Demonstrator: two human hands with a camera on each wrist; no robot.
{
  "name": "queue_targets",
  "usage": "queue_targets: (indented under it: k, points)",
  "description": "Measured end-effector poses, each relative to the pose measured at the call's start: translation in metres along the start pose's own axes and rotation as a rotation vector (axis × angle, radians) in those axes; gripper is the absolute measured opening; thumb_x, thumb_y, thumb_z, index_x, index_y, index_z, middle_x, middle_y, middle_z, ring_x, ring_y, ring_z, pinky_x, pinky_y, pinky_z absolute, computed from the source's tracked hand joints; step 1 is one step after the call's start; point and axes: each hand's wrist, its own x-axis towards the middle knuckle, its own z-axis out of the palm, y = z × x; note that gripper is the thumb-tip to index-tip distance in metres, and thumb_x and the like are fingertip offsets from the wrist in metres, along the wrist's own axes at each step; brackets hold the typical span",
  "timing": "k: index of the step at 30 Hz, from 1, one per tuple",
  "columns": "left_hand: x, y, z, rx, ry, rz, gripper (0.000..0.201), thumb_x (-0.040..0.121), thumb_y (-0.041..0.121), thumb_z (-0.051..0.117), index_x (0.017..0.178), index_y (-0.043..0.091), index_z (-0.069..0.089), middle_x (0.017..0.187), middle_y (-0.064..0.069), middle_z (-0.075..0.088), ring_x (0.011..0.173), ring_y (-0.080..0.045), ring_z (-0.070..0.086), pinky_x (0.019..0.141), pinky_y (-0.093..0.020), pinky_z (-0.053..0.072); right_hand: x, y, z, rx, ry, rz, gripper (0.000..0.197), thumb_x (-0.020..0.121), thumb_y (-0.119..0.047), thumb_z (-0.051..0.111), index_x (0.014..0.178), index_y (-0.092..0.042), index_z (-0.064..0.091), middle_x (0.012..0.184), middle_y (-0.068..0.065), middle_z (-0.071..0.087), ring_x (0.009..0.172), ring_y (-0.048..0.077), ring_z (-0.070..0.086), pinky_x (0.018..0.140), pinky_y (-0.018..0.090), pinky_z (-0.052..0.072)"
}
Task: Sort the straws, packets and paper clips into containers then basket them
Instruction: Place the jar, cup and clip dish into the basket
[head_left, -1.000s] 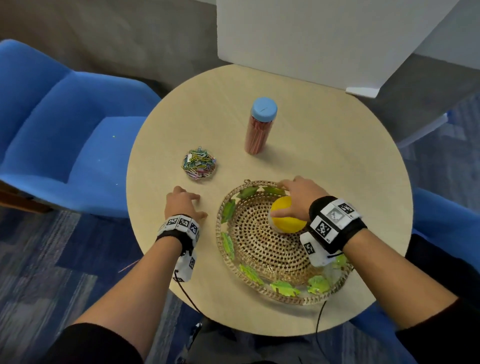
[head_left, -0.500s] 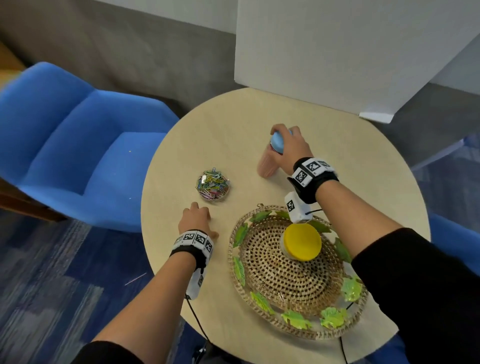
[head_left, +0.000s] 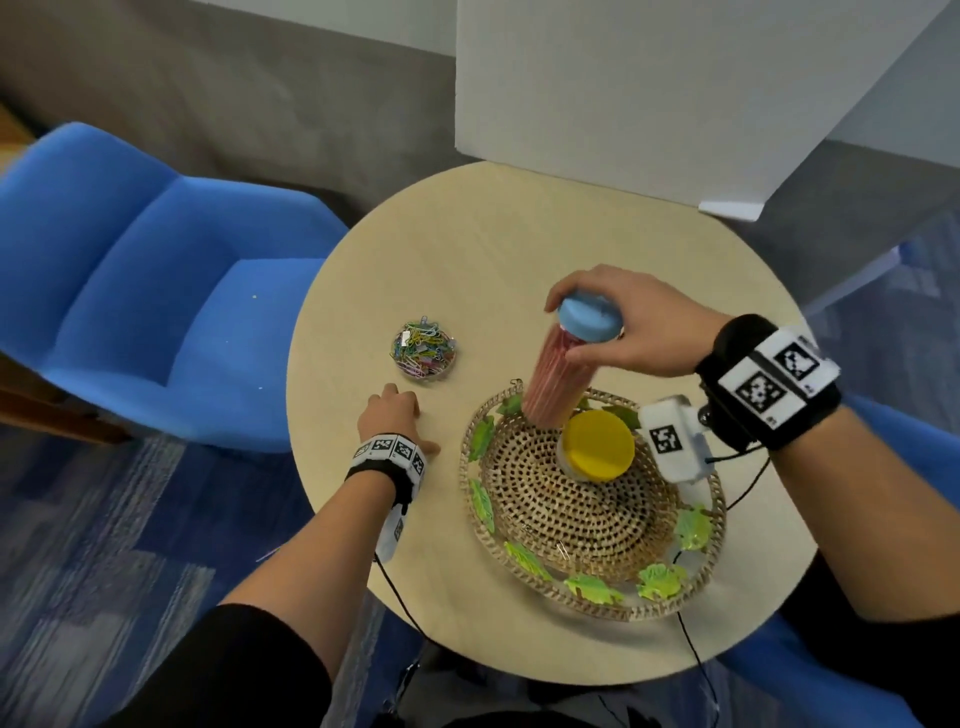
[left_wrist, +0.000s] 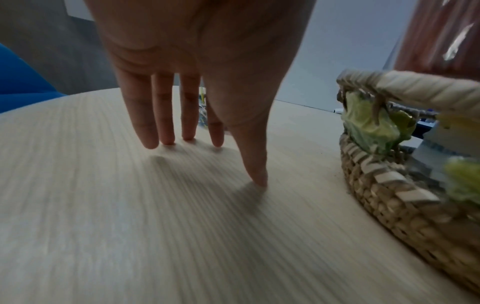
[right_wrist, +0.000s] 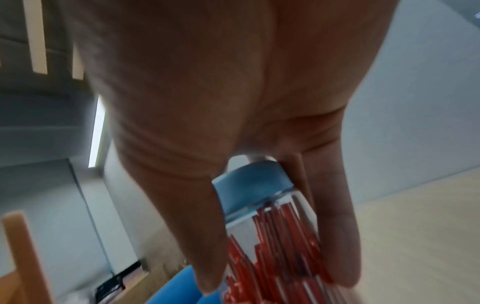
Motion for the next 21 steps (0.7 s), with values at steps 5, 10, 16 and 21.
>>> queue_targets:
  k: [5,10,16,21]
  points:
    - [0.019,-0.012,-0.018,-0.298,0.054,-0.094,0.082,0.068,0.048,0.084,0.131,0.015,0.043,0.122,-0.011,0.061,0.11,-0.031,0.059,0.087,-0.039,0.05,-0.007,0.003,0.057,-0.064,-0.038,-0.038,0.052,0.079,-0.034,0.076,0.124,-0.04,0.051,0.121,-0.004,0.049,0.104,0.023,0.056,0.09,0.044,0.048]
    - [0.042,-0.008,-0.044,-0.405,0.195,-0.067,0.12,0.051,0.046,0.093,0.145,0.018,0.025,0.137,-0.016,0.04,0.122,-0.037,0.05,0.097,-0.048,0.047,-0.009,0.015,0.089,-0.082,0.008,-0.007,0.057,0.076,-0.031,0.078,0.124,-0.039,0.05,0.123,-0.007,0.046,0.102,0.023,0.056,0.085,0.041,0.05]
    - [0.069,0.008,-0.05,-0.187,0.157,0.096,0.131,0.045,0.055,0.092,0.15,0.029,0.018,0.148,-0.013,0.024,0.135,-0.037,0.03,0.104,-0.055,0.041,-0.009,0.029,0.1,-0.043,0.02,0.009,0.064,0.075,-0.033,0.079,0.131,-0.036,0.048,0.126,-0.006,0.048,0.108,0.02,0.053,0.087,0.038,0.048]
    - [0.083,0.017,-0.046,-0.031,0.087,0.225,0.128,0.048,0.056,0.091,0.151,0.031,0.019,0.15,-0.01,0.025,0.135,-0.038,0.03,0.103,-0.055,0.042,-0.007,0.035,0.102,-0.015,0.015,0.02,0.069,0.076,-0.034,0.079,0.136,-0.034,0.045,0.127,-0.005,0.048,0.111,0.019,0.051,0.089,0.037,0.047]
